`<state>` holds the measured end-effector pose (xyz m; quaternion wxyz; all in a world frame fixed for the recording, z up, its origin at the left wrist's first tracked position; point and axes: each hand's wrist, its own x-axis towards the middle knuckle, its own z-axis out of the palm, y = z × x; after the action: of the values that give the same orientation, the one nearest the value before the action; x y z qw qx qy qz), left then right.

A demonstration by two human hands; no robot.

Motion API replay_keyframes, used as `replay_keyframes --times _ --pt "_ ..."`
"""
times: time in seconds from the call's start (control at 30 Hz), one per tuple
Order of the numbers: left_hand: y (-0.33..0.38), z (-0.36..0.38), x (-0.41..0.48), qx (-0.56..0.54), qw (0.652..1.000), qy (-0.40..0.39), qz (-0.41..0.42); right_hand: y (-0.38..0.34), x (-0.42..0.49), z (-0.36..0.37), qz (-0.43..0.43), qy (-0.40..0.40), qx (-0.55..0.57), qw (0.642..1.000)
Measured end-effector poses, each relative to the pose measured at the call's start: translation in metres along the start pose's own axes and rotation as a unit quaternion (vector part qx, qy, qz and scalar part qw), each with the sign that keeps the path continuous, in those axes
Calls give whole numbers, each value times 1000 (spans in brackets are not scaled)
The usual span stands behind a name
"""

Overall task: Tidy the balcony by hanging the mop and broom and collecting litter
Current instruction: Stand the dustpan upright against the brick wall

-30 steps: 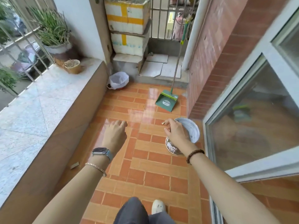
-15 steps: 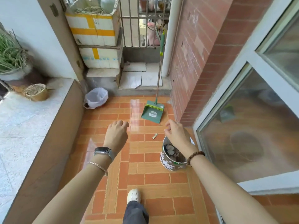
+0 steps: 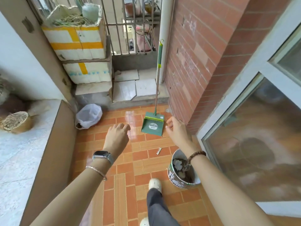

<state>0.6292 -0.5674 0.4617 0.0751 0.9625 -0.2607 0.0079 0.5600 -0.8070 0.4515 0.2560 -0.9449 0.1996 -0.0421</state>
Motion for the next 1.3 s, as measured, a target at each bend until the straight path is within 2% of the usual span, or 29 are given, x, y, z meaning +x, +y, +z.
replay_keyframes --times 0.37,0.7,1.07,1.3 --pt "-53 2 190 -1 1000 0 -2 -28 190 12 5 23 34 999" --pt "-94 3 331 -28 999 0 18 -56 319 13 33 29 41 998" --pt "-127 16 509 -82 988 -20 130 -71 448 17 147 113 96 978" --pt "-95 27 596 -115 968 -37 220 -60 498 2 192 151 135 960"
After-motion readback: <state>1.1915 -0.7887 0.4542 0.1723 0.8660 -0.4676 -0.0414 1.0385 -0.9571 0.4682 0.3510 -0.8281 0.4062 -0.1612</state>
